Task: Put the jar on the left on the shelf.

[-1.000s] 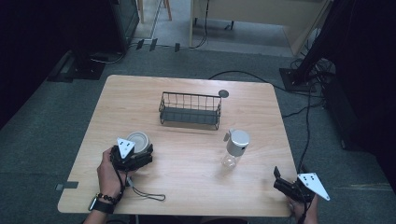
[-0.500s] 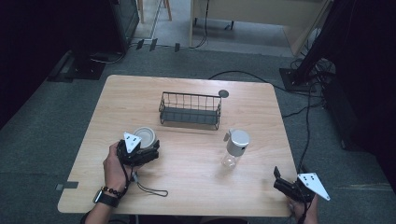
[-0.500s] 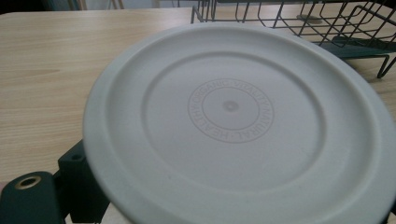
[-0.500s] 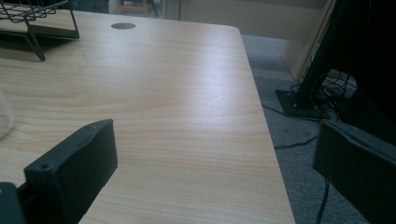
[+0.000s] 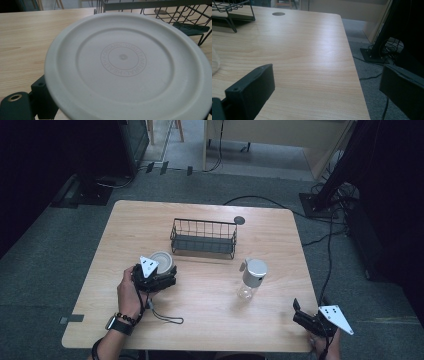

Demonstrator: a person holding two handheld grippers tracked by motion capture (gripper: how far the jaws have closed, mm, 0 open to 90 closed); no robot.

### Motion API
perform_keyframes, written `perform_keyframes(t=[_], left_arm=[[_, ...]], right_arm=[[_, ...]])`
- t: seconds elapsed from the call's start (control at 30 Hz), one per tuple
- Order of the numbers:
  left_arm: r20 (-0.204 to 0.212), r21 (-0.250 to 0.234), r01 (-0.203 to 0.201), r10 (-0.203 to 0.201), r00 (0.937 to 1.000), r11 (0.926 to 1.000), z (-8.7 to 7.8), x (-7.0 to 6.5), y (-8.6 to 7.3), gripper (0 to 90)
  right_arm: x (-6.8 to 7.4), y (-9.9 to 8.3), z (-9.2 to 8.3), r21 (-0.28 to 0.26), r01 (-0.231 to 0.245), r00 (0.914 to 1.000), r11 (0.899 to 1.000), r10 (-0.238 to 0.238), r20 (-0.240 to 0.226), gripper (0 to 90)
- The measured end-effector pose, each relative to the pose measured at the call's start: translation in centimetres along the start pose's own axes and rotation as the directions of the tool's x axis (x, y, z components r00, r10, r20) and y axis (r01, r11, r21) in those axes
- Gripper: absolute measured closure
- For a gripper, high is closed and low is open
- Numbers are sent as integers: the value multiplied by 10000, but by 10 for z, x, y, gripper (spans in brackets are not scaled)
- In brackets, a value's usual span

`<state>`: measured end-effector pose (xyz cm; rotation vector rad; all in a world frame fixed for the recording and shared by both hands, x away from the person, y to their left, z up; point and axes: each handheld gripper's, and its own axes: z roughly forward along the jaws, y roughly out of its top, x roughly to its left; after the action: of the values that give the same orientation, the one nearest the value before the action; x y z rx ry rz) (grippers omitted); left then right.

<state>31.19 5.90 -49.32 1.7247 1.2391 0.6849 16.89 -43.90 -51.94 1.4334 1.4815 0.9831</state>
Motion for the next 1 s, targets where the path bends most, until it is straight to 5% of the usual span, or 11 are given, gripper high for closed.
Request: perform_keyframes(t=[1.0], left_arm=[[589, -233, -136, 150, 9982, 9996, 9, -20, 37, 96]], right_arm=[[0, 0, 0, -2, 3, 10000, 10000, -3, -1, 0]])
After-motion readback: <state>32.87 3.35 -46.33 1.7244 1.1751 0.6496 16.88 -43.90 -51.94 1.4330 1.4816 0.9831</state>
